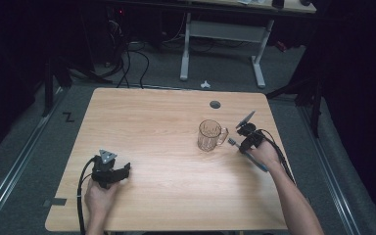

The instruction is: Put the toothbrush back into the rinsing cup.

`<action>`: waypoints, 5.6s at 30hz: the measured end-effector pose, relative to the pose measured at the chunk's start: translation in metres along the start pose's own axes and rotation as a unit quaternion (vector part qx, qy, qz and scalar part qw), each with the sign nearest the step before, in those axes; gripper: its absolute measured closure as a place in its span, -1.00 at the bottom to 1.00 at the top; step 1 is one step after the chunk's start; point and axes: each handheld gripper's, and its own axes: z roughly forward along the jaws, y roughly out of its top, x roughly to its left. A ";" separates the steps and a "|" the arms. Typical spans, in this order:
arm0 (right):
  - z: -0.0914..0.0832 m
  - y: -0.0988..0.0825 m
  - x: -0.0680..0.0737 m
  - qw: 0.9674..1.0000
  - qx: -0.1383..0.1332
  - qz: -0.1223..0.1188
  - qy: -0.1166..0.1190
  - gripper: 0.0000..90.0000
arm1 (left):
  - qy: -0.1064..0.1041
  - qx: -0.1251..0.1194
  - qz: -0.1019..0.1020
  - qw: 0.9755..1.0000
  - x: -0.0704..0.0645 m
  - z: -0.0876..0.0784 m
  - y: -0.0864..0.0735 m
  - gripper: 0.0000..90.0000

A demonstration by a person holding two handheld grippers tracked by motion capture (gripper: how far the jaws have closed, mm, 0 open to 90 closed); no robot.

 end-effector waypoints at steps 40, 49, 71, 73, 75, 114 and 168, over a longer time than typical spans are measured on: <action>-0.058 -0.019 0.000 0.987 -0.149 0.009 0.052 0.77 | 0.000 0.000 0.000 1.000 0.000 0.000 0.000 -0.38; -0.069 -0.022 0.002 0.981 -0.183 0.005 0.068 0.77 | 0.001 0.000 0.000 1.000 0.000 0.000 0.000 -0.38; -0.089 -0.028 0.003 0.952 -0.282 0.019 0.114 0.77 | 0.001 0.000 0.001 1.000 0.000 0.000 0.000 -0.38; -0.090 -0.029 0.003 0.950 -0.290 0.018 0.116 0.77 | 0.001 0.000 0.001 1.000 0.000 0.000 0.000 -0.38; -0.091 -0.029 0.004 0.947 -0.299 0.017 0.117 0.77 | 0.001 0.000 0.001 1.000 0.000 0.000 0.000 -0.38; -0.113 -0.018 0.018 0.887 -0.437 0.002 0.148 0.77 | 0.001 0.000 0.001 1.000 0.000 0.000 0.000 -0.38; -0.091 0.029 0.022 0.858 -0.491 0.038 0.148 0.77 | 0.000 0.001 0.003 1.000 -0.001 0.000 0.000 -0.39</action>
